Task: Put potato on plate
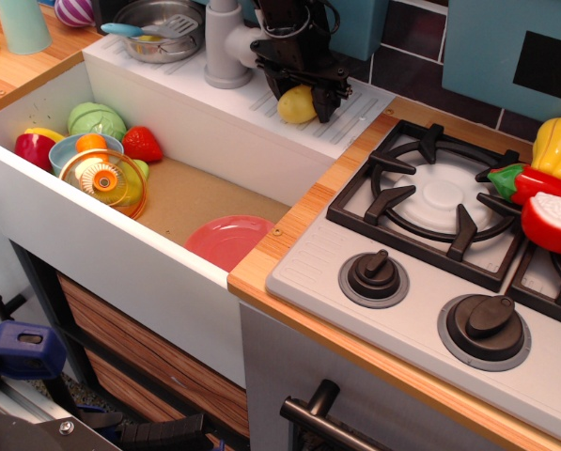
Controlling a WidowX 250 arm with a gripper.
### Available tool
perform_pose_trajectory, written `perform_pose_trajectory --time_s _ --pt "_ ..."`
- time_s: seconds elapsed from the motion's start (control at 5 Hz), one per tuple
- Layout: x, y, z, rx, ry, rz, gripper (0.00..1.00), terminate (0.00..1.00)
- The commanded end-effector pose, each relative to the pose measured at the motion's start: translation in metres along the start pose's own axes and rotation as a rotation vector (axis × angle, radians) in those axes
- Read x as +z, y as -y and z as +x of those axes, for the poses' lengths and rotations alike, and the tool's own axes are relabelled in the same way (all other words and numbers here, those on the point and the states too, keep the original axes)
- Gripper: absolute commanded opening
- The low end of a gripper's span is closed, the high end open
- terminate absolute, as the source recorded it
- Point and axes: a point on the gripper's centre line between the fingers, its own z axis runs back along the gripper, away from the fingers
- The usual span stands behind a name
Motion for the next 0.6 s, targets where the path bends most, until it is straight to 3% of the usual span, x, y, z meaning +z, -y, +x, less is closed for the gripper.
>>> perform_pose_trajectory --time_s 0.0,0.2,0.4 --pt "0.058 0.005 -0.010 0.022 -0.037 0.067 0.00 0.00" --pt "0.083 0.009 -0.049 0.079 -0.033 0.117 0.00 0.00" --pt "0.081 0.005 -0.071 0.118 -0.071 0.069 0.00 0.00"
